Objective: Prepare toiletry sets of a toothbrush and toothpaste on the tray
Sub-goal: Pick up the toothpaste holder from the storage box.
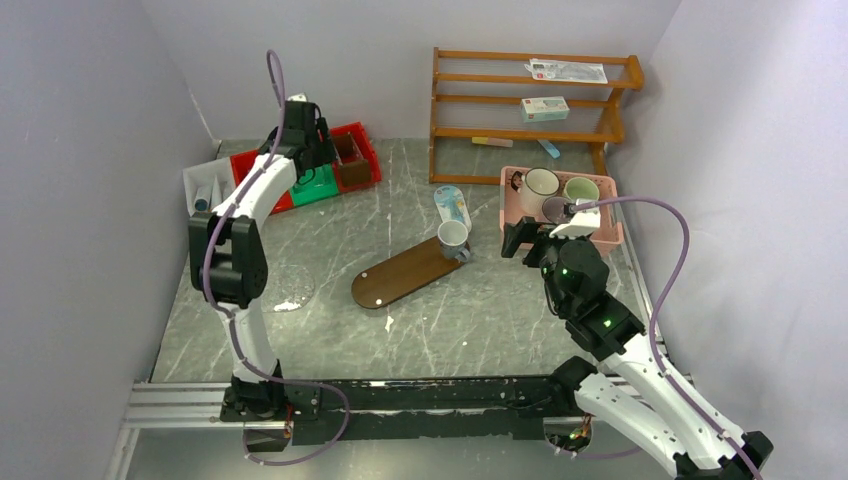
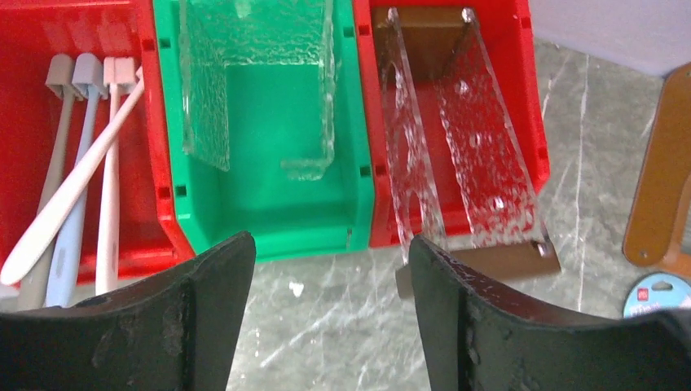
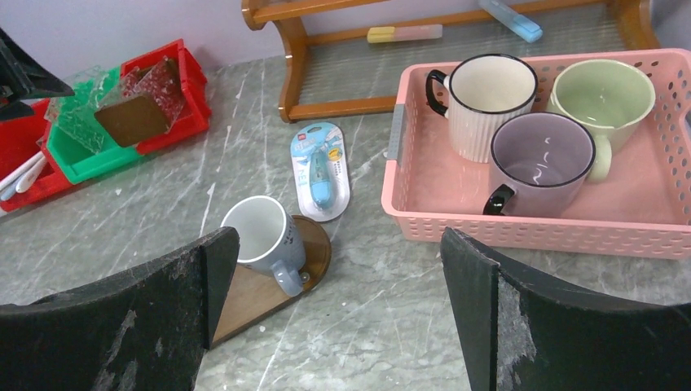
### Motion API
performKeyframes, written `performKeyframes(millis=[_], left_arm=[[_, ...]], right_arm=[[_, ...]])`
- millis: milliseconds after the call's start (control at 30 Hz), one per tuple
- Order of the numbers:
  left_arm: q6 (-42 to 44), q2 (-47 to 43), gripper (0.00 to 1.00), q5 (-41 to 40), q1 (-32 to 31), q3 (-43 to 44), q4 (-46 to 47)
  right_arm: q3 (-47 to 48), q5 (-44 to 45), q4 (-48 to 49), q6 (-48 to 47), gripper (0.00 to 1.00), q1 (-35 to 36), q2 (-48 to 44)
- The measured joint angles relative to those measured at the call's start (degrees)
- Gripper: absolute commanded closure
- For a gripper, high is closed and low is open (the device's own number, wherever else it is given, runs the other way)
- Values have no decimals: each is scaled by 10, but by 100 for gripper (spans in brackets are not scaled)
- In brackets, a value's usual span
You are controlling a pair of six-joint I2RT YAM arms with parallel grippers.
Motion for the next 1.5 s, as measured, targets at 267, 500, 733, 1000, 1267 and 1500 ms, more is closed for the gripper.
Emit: performKeyframes(millis=[267, 500, 733, 1000, 1267, 1500], left_arm=[[11, 89, 36, 11, 22, 95, -14], [42, 160, 50, 7, 24, 176, -31], [63, 195, 63, -1, 24, 204, -49], [69, 218, 79, -2, 25, 228, -50], [69, 224, 93, 3, 27, 242, -58], [66, 218, 95, 18, 29, 235, -57]], right_arm=[[0, 0, 1, 0, 0, 0, 10], [0, 0, 1, 0, 0, 0, 25], [0, 0, 3, -1, 0, 0, 33], [0, 0, 3, -2, 0, 0, 40], [-1, 0, 4, -2, 0, 0, 45], [-1, 0, 4, -3, 0, 0, 47]])
